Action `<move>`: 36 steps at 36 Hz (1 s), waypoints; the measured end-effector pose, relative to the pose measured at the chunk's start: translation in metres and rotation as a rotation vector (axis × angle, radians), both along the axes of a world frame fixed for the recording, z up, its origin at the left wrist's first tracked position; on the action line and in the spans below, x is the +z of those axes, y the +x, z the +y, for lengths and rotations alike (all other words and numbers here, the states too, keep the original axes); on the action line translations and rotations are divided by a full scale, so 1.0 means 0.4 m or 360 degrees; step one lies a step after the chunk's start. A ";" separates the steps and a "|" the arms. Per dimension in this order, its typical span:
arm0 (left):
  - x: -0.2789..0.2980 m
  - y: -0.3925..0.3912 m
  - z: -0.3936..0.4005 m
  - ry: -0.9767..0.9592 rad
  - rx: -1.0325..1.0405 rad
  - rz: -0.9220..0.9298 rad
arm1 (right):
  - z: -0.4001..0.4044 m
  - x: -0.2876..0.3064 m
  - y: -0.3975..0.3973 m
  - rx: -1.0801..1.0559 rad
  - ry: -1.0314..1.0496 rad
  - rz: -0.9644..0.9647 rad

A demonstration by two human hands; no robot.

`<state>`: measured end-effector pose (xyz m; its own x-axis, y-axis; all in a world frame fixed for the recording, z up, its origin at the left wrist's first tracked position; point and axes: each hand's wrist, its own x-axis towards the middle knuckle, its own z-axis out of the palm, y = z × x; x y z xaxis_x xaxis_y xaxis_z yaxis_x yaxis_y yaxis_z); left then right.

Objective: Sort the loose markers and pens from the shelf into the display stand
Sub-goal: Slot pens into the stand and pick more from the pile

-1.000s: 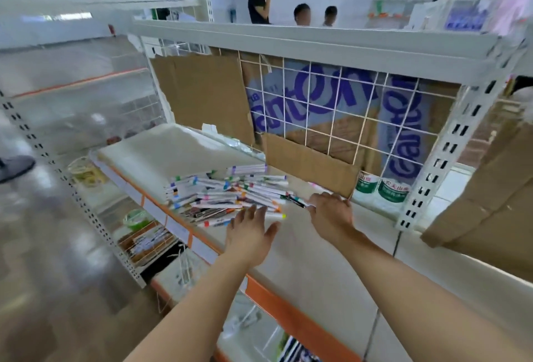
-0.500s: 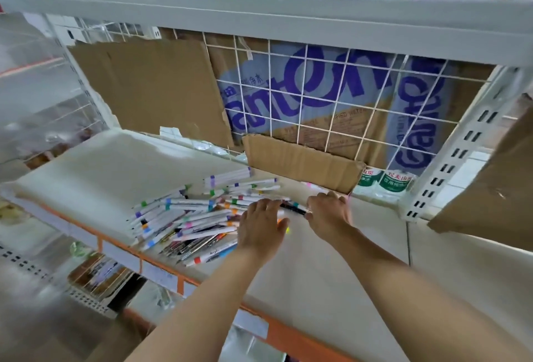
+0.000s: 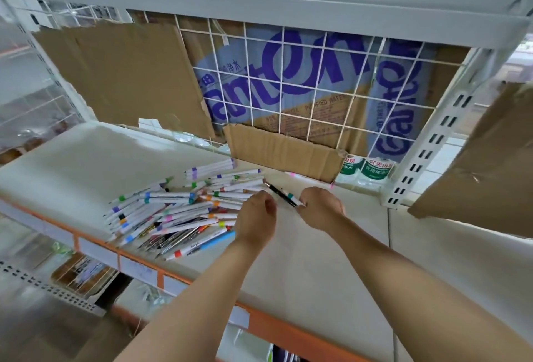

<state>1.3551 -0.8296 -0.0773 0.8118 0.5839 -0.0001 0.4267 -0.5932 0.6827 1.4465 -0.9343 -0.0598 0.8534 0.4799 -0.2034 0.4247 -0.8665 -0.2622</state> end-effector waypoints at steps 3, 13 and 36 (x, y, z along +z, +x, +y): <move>0.010 0.014 -0.014 -0.0526 0.0134 -0.0017 | 0.002 0.016 -0.010 -0.0003 0.0207 0.0151; 0.056 0.020 -0.046 -0.1541 0.0537 -0.0456 | -0.021 0.030 -0.022 0.0090 0.0629 0.0553; 0.072 -0.004 -0.092 -0.0660 0.0314 -0.0589 | -0.114 0.053 -0.034 -0.0387 0.1515 0.0560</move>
<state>1.3536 -0.8663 -0.0487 0.6773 0.7357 0.0017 0.1913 -0.1783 0.9652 1.4331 -0.9798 -0.0387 0.9143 0.3956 -0.0872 0.0337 -0.2887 -0.9568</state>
